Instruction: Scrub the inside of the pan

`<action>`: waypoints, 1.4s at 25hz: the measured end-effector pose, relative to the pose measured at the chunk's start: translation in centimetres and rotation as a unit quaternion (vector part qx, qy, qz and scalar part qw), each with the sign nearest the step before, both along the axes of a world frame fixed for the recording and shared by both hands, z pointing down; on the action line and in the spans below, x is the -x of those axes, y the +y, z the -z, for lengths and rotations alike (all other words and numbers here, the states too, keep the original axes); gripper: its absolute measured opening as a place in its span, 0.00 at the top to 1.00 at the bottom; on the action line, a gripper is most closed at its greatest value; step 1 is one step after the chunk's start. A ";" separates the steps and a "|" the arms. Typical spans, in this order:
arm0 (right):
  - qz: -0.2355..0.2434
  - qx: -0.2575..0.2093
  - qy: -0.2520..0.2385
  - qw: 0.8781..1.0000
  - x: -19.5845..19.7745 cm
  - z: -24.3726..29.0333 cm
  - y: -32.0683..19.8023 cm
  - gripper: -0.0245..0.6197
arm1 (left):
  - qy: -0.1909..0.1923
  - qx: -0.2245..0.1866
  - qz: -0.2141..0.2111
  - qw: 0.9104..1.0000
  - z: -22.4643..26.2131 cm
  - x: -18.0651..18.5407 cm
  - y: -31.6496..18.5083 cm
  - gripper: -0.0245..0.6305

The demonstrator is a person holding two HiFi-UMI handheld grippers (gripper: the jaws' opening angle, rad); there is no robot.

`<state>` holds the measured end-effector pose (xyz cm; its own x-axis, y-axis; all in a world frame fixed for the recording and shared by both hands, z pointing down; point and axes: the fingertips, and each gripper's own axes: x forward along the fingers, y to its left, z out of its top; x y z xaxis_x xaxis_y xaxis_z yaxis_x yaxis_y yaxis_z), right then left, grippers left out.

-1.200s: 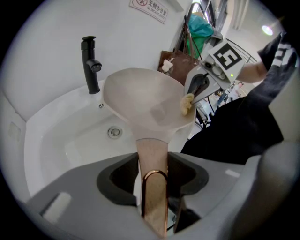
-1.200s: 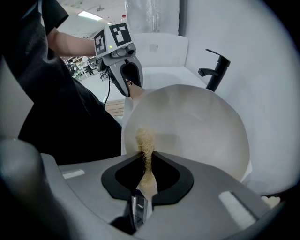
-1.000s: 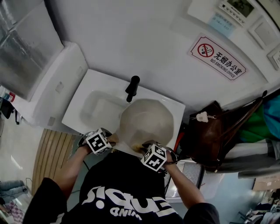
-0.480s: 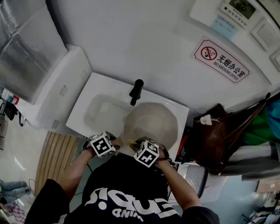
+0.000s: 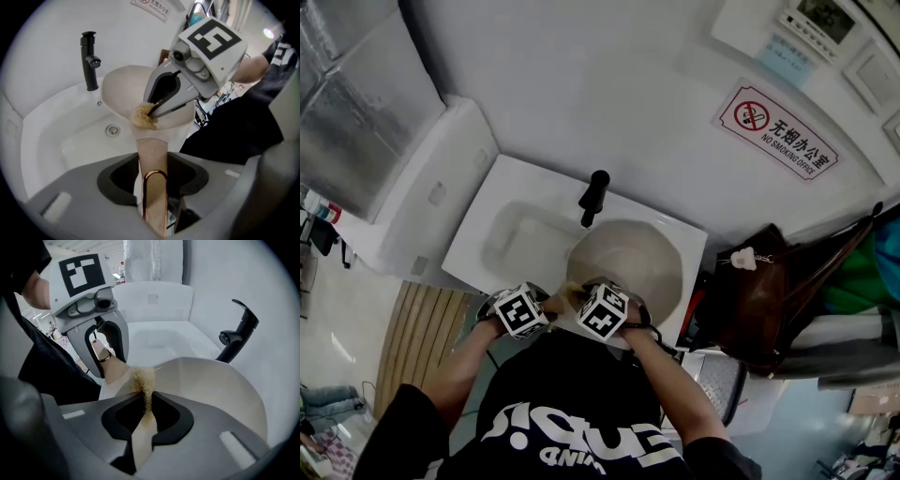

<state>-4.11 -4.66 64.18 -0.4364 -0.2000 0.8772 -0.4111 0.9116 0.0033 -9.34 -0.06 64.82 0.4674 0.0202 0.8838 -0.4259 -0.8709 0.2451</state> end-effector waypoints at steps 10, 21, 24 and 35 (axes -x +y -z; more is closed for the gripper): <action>-0.025 -0.017 0.036 0.999 -0.7 -1.9 -4.7 0.88 | 0.003 0.005 0.004 1.000 0.3 0.1 0.1 0.68; -0.049 -0.066 0.088 0.993 -3.1 -2.6 -10.4 0.88 | 0.005 0.009 0.004 1.000 0.4 0.1 0.1 0.68; -0.053 -0.079 0.105 0.990 -4.4 -2.4 -11.8 0.88 | 0.006 0.010 0.005 1.000 0.5 0.1 0.2 0.68; -0.078 -0.120 0.177 0.974 -11.0 -1.4 -15.2 0.88 | 0.010 0.015 0.005 1.000 0.4 0.1 0.2 0.68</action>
<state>6.94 -19.83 65.55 -0.0628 -0.4583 0.8866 -0.4792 0.7931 0.3761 -9.47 0.17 64.45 0.4845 0.0412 0.8738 -0.4293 -0.8591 0.2786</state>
